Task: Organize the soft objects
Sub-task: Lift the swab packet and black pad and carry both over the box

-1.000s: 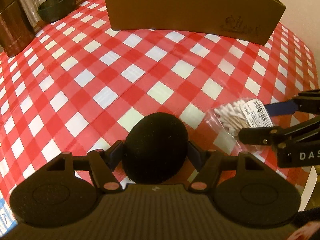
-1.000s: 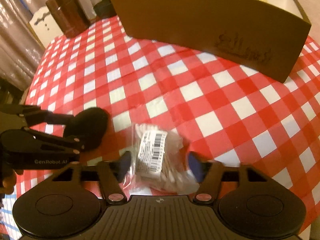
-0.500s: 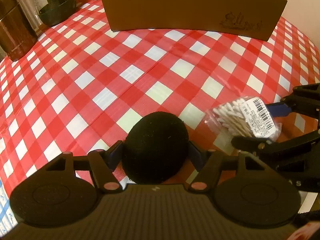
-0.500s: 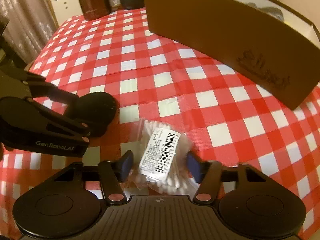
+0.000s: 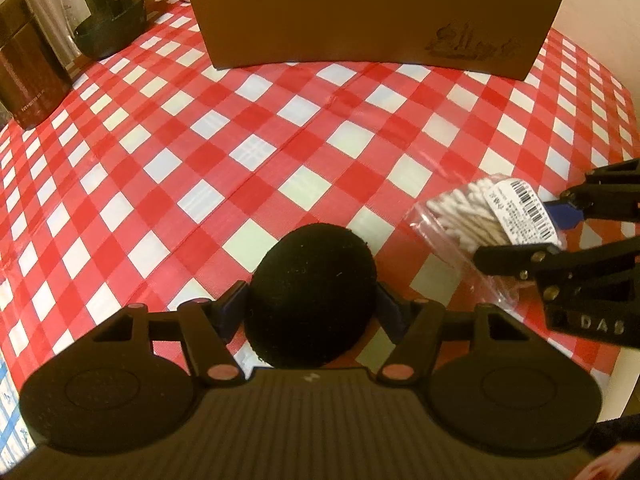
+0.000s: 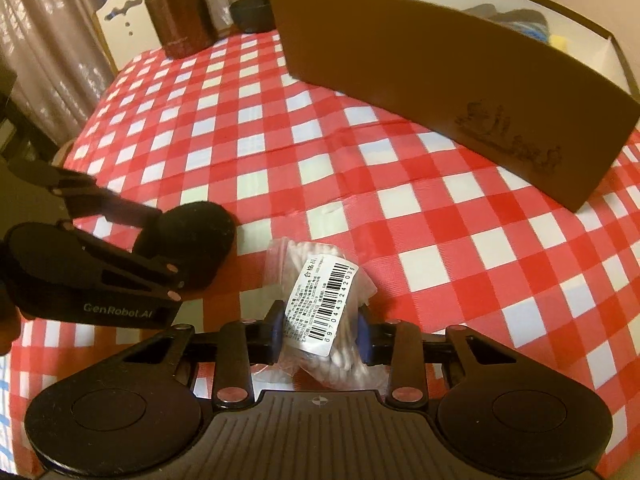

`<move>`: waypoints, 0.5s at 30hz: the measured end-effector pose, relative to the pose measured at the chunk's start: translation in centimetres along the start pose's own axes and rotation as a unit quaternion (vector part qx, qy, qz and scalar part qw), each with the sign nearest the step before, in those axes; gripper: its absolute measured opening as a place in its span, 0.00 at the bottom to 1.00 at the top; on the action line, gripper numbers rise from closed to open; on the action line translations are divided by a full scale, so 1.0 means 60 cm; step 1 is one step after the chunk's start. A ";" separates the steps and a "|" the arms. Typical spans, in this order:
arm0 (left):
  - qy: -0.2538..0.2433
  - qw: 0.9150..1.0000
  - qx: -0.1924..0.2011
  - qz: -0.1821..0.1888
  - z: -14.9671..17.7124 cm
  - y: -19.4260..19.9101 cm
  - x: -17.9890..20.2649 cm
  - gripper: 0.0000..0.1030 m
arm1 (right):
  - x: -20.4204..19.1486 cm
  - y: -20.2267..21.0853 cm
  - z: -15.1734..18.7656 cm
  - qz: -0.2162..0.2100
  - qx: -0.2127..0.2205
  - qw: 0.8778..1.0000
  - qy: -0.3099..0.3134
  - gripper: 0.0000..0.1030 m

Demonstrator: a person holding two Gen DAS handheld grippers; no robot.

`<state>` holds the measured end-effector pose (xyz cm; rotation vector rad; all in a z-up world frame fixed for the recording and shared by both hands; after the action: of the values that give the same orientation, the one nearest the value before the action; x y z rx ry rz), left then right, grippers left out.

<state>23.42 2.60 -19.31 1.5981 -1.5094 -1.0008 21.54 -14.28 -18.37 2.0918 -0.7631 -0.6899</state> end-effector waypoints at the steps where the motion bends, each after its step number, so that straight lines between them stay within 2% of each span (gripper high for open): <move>1: 0.000 1.000 0.002 0.000 -0.002 0.004 0.000 0.63 | 0.003 0.004 -0.002 0.000 0.002 1.000 -0.002 0.35; 15: 0.006 0.998 0.061 0.000 -0.068 0.079 0.005 0.63 | 0.035 0.066 -0.045 -0.004 0.036 0.999 -0.029 0.35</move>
<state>24.96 1.92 -13.24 1.6859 -1.5872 -0.9130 23.66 -16.47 -14.11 2.1491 -0.8232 -0.7416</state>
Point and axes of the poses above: each gripper's, at about its wrist camera, not at the fingertips, and y roughly against the way its jaws point, x to its right, z to its underside, the point moved 4 cm from there along -y, roughly the way its jaws point, and after that the axes turned 3 degrees about x, right-handed, at the moved point
